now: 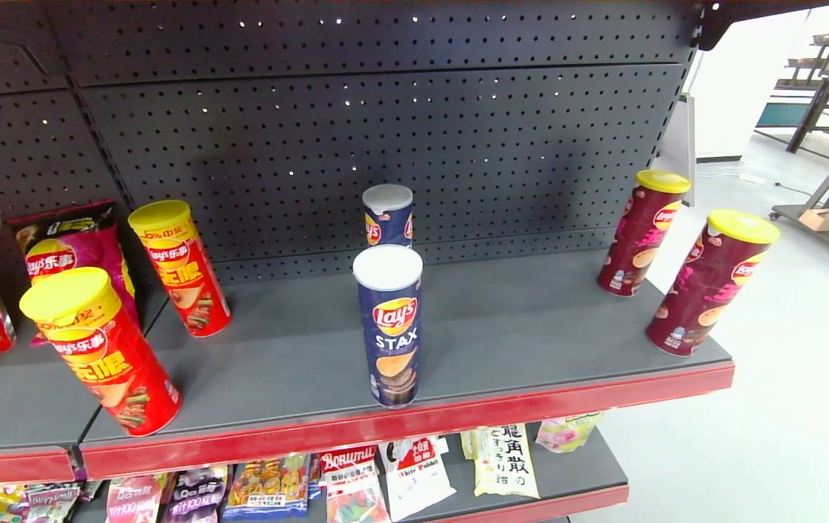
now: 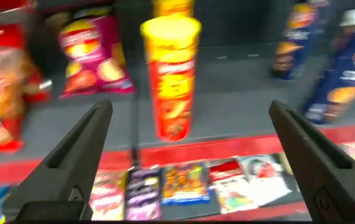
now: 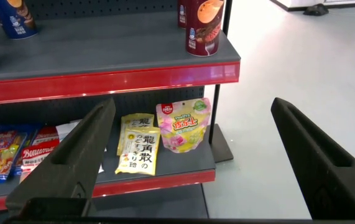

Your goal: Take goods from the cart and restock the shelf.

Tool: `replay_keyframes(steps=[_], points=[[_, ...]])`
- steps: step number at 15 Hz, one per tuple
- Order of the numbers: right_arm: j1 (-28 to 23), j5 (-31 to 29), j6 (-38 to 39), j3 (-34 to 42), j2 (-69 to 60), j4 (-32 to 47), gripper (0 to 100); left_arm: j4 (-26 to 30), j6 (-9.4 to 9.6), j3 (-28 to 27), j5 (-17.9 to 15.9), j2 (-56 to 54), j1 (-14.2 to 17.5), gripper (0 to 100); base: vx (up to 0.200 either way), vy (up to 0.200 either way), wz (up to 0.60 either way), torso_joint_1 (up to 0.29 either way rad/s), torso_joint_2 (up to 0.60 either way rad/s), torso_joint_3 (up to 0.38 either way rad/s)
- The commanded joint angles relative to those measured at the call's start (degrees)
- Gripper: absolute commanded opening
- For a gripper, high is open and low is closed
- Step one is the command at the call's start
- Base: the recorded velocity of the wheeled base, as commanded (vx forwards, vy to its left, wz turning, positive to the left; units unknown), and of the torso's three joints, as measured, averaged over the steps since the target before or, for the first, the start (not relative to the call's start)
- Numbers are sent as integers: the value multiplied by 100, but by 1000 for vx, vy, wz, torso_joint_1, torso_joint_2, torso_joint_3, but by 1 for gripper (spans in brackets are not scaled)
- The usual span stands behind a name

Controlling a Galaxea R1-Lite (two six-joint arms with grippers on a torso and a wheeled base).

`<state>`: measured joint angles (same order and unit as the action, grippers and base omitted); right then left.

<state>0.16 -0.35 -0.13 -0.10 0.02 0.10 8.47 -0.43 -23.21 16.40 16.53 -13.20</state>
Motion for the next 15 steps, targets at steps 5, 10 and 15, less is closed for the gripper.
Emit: replay_keyframes(steps=[5,10,15], points=[[2,0,-4,1,-2,-1,100,524,60,414,21,-1073,494,100,0,0,0,0,0,0],[2,0,-4,1,-2,-1,100,524,60,554,-40,-1064,494,100,0,0,600,6,0,2],[11,18,-13,1,24,-1,100,515,51,1003,-119,-1064,494,100,0,0,360,2,0,1]])
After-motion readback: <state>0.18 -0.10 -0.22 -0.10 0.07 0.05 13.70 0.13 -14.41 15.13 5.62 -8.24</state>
